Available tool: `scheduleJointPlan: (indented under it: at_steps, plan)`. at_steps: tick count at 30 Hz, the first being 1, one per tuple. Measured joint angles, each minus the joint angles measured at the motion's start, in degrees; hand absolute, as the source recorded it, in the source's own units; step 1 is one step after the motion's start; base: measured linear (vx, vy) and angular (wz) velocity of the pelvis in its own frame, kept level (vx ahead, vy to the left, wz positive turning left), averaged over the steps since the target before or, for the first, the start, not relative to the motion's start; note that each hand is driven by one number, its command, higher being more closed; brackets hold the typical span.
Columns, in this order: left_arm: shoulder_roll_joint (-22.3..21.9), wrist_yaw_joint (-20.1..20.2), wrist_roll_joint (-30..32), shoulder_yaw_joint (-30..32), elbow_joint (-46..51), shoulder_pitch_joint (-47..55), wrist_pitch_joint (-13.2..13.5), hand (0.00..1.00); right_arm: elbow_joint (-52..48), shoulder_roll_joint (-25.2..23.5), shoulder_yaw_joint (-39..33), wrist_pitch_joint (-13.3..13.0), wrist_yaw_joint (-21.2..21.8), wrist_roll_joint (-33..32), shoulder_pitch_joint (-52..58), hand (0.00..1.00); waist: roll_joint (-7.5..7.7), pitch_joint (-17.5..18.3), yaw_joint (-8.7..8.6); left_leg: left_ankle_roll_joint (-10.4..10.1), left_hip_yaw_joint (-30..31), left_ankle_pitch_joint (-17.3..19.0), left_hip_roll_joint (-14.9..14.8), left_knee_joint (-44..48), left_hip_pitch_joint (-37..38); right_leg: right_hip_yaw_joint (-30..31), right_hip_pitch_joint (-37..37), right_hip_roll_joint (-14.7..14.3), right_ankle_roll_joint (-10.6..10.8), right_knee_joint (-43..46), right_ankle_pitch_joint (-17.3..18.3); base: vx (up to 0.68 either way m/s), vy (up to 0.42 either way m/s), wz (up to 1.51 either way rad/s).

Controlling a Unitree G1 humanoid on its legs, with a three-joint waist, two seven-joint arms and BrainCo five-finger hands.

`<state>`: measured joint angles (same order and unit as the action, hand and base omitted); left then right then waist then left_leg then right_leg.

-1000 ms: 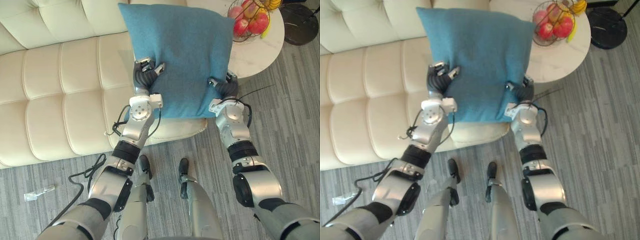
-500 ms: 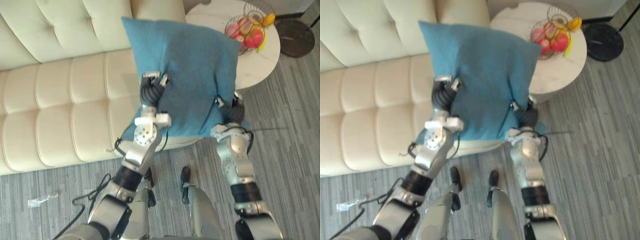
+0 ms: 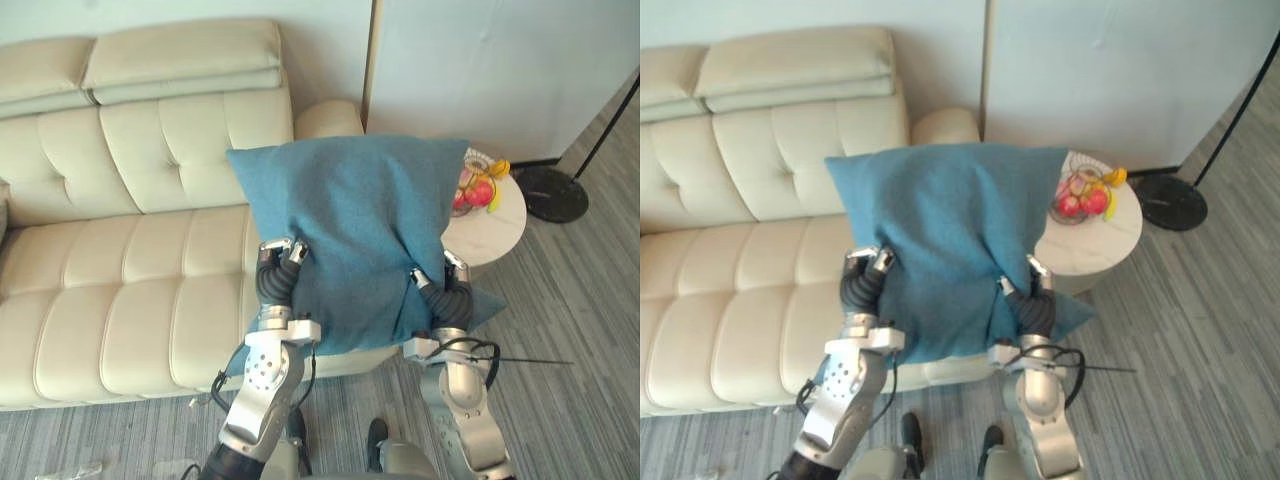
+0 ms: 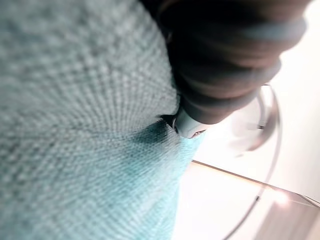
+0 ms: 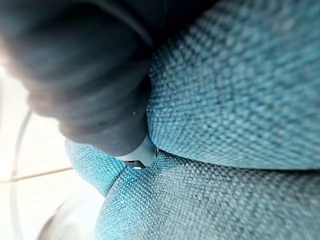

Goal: Pick up cushions and gather them together orderly.

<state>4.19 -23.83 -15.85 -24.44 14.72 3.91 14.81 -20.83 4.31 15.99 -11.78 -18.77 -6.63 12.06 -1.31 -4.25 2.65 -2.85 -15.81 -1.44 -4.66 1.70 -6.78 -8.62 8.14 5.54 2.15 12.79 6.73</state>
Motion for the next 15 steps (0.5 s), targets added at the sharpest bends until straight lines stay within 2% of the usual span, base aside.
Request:
scheduleJointPlan:
  at_steps: [3,6,11,12,13,14,15]
  plan:
    - [1.67,0.00,-0.09,-1.12,0.50,1.51,0.84,1.00,-0.91,0.61,1.12,-0.72,0.00,0.05,1.00,1.00,0.10,2.17,0.18,0.17,1.05,-0.68,0.58,-1.58,1.41,-0.58,-1.55,0.14,0.14,-1.03,0.05,0.06,0.019,0.16]
    - [3.40,0.00,-1.24,-2.03,0.52,2.25,1.21,1.00,-0.91,1.87,2.71,-1.81,0.00,0.05,1.03,1.00,0.37,2.80,0.35,0.38,3.16,-0.88,1.29,-1.16,1.81,-2.15,-3.44,0.61,0.45,-1.40,0.23,0.04,0.015,0.34]
    - [4.19,-0.88,-1.43,-2.17,0.43,2.54,1.26,1.00,1.52,3.77,4.86,-3.83,-2.32,0.53,-1.11,1.00,0.60,2.47,0.82,-0.26,10.36,-0.38,2.11,5.14,-5.10,-9.58,-3.92,1.67,0.68,-1.22,0.45,-0.06,0.020,0.78]
    - [4.20,-0.99,-1.81,-1.86,0.33,2.54,1.23,1.00,3.01,3.69,4.90,-4.01,-2.47,0.68,-2.05,1.00,0.75,2.39,0.78,-0.43,10.11,1.33,1.81,4.52,-5.56,-10.67,-4.12,1.93,0.45,-1.40,0.26,-0.17,0.055,0.69]
    - [4.18,-1.04,-2.41,-1.35,0.01,2.56,1.21,1.00,5.33,3.74,4.88,-4.03,-2.75,1.29,-3.80,1.00,1.27,2.40,0.85,-1.41,5.38,3.93,-0.01,6.59,-7.04,-12.66,-4.64,2.57,0.31,-3.00,-0.68,-0.18,0.110,0.63]
    - [4.23,-1.06,-2.85,-1.00,-0.43,2.57,1.30,1.00,7.28,3.77,4.88,-4.02,-3.38,2.10,-5.99,1.00,2.15,1.85,1.01,1.70,1.79,4.61,-1.99,10.23,-8.71,-13.86,-4.73,3.85,0.28,-4.12,-1.35,-0.13,0.120,0.53]
    - [4.30,-1.06,-3.10,-0.87,-0.68,2.55,1.32,1.00,7.81,3.76,4.88,-4.01,-3.57,2.21,-6.73,1.00,2.04,1.94,1.02,1.98,1.45,4.40,-2.73,11.45,-9.33,-14.15,-4.74,4.38,0.57,-4.44,-1.68,-0.10,0.186,0.41]
